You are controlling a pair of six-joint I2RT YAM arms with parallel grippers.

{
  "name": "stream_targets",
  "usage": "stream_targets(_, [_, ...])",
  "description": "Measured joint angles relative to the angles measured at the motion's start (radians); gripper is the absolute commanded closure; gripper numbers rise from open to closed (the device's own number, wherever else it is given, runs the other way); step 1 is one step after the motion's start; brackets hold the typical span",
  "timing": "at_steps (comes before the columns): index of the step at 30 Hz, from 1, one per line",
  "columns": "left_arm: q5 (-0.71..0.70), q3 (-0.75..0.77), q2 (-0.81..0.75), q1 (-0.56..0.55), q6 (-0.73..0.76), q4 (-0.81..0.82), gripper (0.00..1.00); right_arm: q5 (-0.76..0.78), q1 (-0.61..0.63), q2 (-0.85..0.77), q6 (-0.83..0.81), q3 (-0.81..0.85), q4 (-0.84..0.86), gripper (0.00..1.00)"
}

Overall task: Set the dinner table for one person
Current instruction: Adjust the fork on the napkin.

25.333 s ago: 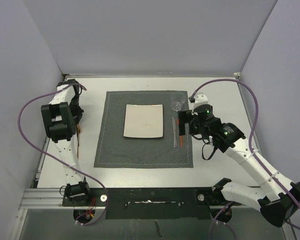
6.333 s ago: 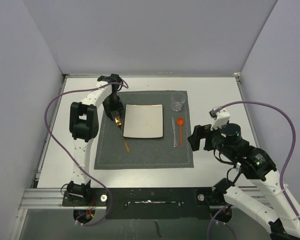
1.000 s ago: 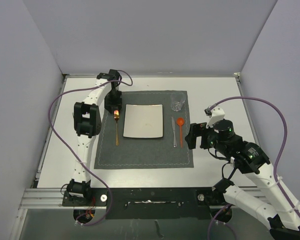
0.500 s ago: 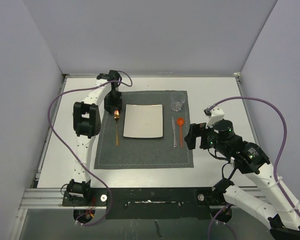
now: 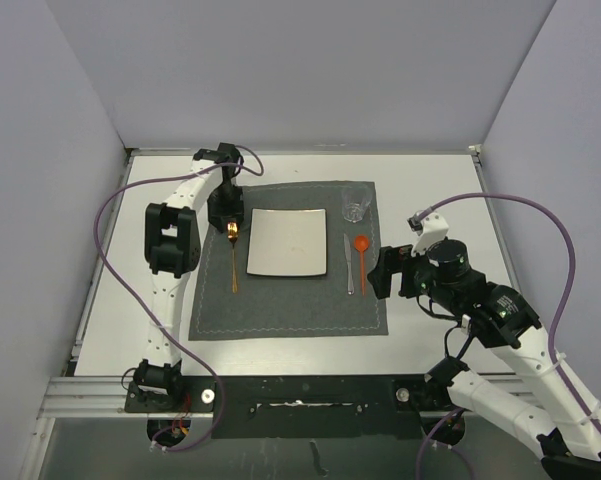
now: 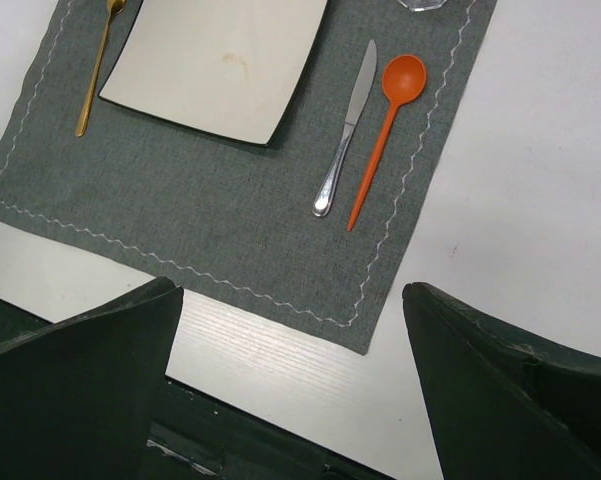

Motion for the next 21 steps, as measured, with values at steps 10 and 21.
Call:
stream_targets(10, [-0.023, 0.009, 0.0, 0.006, 0.001, 0.001, 0.34, -0.005, 0.003, -0.001, 0.001, 0.0, 0.0, 0.02])
stream_targets(21, [-0.058, 0.021, -0.004, 0.006, -0.006, 0.035, 0.31, -0.004, 0.003, 0.0, 0.001, 0.0, 0.0, 0.02])
